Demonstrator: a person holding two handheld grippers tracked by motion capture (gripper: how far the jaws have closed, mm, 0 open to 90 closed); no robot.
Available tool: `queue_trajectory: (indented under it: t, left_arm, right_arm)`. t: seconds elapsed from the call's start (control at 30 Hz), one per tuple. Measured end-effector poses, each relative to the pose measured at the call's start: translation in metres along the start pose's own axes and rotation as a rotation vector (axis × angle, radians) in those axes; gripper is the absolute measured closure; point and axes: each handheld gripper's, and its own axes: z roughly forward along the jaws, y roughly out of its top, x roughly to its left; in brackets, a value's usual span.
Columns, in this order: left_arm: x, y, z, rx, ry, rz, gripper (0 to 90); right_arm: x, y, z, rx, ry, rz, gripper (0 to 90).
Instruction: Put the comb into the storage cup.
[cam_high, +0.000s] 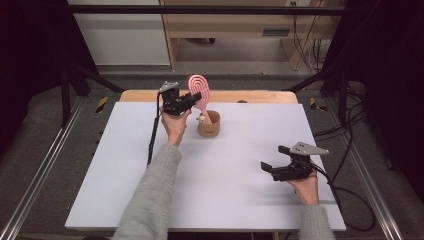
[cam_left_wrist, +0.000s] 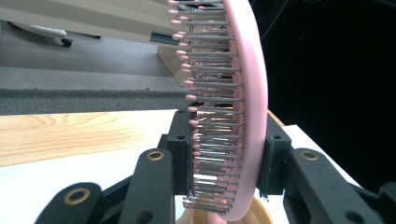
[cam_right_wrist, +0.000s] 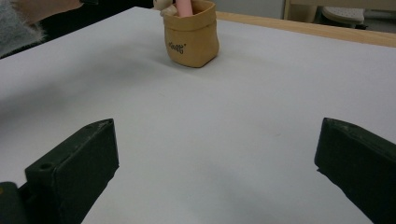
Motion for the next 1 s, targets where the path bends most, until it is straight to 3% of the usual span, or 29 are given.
queue_trajectory:
  t: [1.0]
  left_arm:
    - [0.006,-0.001,-0.013,0.035,0.072,0.059,54.5]
  right_arm:
    - [0.000,0.000,0.000,-0.007,-0.002,-0.003,0.0]
